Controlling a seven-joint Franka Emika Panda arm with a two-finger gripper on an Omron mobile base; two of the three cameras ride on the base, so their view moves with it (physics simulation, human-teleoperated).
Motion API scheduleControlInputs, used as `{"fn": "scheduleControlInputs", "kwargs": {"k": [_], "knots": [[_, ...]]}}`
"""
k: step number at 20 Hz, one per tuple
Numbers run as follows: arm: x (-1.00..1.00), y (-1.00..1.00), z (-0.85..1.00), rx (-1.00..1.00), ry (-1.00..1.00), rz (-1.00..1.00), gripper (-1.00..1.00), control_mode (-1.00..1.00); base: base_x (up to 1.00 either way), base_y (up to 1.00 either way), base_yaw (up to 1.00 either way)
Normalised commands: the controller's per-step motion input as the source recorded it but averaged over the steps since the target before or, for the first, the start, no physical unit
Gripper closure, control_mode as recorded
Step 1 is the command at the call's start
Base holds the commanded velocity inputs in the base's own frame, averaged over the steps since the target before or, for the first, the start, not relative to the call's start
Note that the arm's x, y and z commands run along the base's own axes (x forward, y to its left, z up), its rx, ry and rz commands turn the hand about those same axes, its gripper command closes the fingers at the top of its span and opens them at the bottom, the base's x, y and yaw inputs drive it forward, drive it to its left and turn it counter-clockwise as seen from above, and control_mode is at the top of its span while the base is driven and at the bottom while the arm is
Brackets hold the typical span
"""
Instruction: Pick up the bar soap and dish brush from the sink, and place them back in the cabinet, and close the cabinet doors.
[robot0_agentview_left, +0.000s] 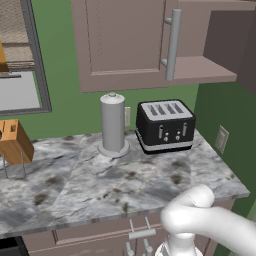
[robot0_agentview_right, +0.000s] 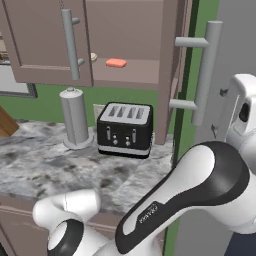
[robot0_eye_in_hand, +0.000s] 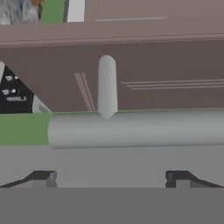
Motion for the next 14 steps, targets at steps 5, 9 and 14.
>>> {"fn": "scheduleControlInputs", "kwargs": {"k": [5, 9, 14], "knots": [[0.16, 0.0, 0.0, 0.0, 0.0, 0.04, -1.0, -1.0, 0.0, 0.0, 0.0], [0.15, 0.0, 0.0, 0.0, 0.0, 0.04, -1.0, -1.0, 0.0, 0.0, 0.0], [0.0, 0.0, 0.0, 0.0, 0.0, 0.04, -1.0, -1.0, 0.0, 0.0, 0.0]]}}
